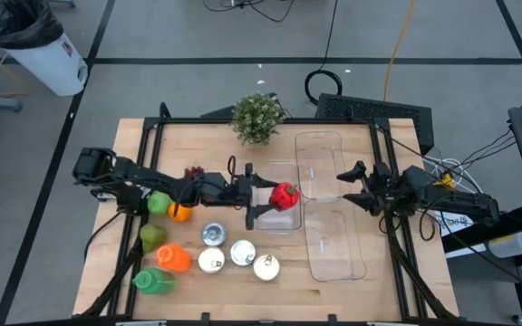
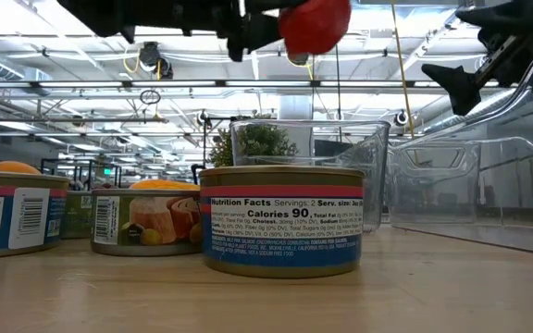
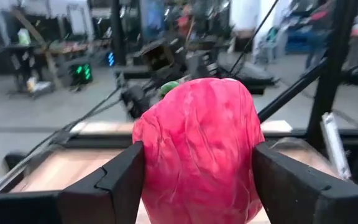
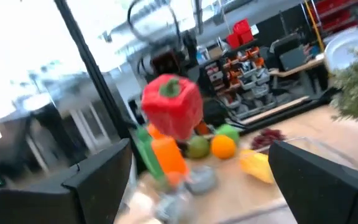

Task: Pick & Place Food Item
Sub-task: Put the red bell pepper into the top transparent bin

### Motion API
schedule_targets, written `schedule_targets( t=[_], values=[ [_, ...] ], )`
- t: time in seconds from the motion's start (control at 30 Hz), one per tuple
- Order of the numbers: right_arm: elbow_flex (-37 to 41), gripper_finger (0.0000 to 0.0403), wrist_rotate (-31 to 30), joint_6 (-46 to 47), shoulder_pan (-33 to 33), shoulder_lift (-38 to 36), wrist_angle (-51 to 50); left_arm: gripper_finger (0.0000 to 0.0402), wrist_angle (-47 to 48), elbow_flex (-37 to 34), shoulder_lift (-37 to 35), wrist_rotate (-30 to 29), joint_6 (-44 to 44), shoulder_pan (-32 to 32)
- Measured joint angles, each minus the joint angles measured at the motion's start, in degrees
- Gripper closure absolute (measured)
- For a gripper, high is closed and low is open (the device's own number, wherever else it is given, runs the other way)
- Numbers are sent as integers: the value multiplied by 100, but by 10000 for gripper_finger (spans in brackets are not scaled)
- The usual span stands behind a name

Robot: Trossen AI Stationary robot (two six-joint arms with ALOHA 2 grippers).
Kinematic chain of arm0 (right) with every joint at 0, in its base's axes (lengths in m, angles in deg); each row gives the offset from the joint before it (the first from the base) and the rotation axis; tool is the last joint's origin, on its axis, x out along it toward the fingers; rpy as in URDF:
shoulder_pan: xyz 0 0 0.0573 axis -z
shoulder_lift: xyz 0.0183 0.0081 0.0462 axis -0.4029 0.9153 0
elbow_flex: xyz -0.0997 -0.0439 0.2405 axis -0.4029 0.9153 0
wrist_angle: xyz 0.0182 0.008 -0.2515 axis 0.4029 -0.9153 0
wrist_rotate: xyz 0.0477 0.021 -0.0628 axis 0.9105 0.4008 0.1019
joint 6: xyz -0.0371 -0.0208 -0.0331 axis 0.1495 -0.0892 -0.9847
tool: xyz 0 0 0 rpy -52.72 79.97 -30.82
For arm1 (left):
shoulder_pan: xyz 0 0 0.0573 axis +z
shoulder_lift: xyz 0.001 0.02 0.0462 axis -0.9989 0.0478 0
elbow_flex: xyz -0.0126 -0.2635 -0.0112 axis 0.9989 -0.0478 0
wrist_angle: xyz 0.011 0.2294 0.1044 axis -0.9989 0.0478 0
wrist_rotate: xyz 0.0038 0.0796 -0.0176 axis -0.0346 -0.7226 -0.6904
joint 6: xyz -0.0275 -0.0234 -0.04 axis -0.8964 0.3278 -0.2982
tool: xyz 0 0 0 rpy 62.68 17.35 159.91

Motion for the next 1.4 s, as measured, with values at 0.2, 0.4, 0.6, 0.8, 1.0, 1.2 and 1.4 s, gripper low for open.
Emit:
schedule_targets(
  t=[0.2, 0.4, 0.6, 0.8, 1.0, 1.2, 1.4],
  values=[
    [0, 44, -224, 219, 0, 4, 102, 141, -599, -1, 463, 79, 101, 0],
    [0, 44, -1450, 76, 0, 4, 170, 140, -708, 13, 524, 77, 104, -43],
    [0, 44, -1433, 124, -2, 142, 139, 140, -790, 20, 511, 79, 382, -168],
    [0, 44, 138, 254, -165, 595, 1317, 140, -772, 20, 511, 78, 541, -221],
    [0, 44, -391, -541, -979, 1376, 2087, 140, -712, 20, 511, 77, 545, -221],
    [-280, 44, -1637, -972, -1772, 2543, 2867, 140, -612, 20, 511, 77, 569, -184],
    [-1077, 44, -2160, -1103, -2254, 4049, 2942, 140, -472, 20, 509, 77, 617, -186]
  ],
)
